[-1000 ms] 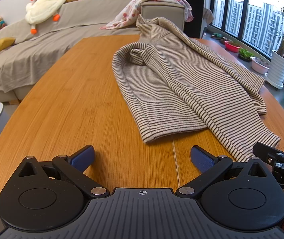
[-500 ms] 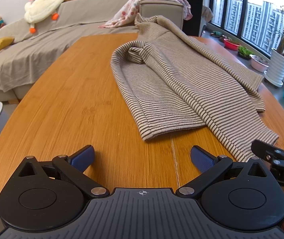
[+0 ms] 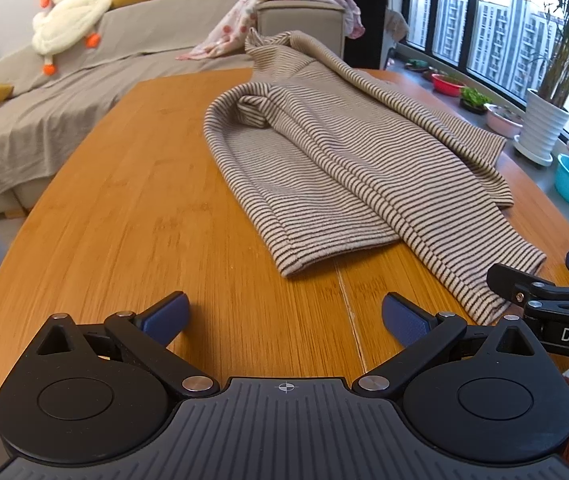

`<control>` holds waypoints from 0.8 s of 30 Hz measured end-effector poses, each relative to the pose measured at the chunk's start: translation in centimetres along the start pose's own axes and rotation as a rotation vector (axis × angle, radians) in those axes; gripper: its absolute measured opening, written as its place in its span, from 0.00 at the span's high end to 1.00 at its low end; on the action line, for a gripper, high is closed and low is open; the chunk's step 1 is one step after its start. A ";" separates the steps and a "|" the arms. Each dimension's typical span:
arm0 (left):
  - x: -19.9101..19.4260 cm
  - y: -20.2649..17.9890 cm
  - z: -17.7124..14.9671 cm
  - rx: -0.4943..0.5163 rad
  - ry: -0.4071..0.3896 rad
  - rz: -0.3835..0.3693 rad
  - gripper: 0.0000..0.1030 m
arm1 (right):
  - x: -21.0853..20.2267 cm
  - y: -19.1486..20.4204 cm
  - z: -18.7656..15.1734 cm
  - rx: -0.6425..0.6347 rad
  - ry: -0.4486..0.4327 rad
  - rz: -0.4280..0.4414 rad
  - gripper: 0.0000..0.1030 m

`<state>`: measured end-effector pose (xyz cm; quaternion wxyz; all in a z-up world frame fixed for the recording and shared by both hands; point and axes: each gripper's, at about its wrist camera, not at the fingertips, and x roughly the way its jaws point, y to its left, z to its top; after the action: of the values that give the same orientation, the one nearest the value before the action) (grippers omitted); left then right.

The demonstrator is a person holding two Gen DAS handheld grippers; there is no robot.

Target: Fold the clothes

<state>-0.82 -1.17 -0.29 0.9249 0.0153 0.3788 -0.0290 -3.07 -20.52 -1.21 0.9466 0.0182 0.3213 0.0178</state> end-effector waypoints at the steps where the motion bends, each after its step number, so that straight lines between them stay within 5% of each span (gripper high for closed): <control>1: -0.1 -0.1 -0.1 -0.001 -0.002 0.001 0.00 | 0.0 0.0 0.0 0.000 -0.002 0.001 0.00; 24: 0.1 -0.3 0.2 -0.027 0.011 0.023 0.00 | -0.4 -0.8 -0.7 -0.014 -0.044 0.035 0.00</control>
<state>-0.64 -1.52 -0.20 0.9233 0.0072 0.3838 -0.0129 -3.83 -21.32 -1.60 0.9531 0.0177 0.2999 0.0362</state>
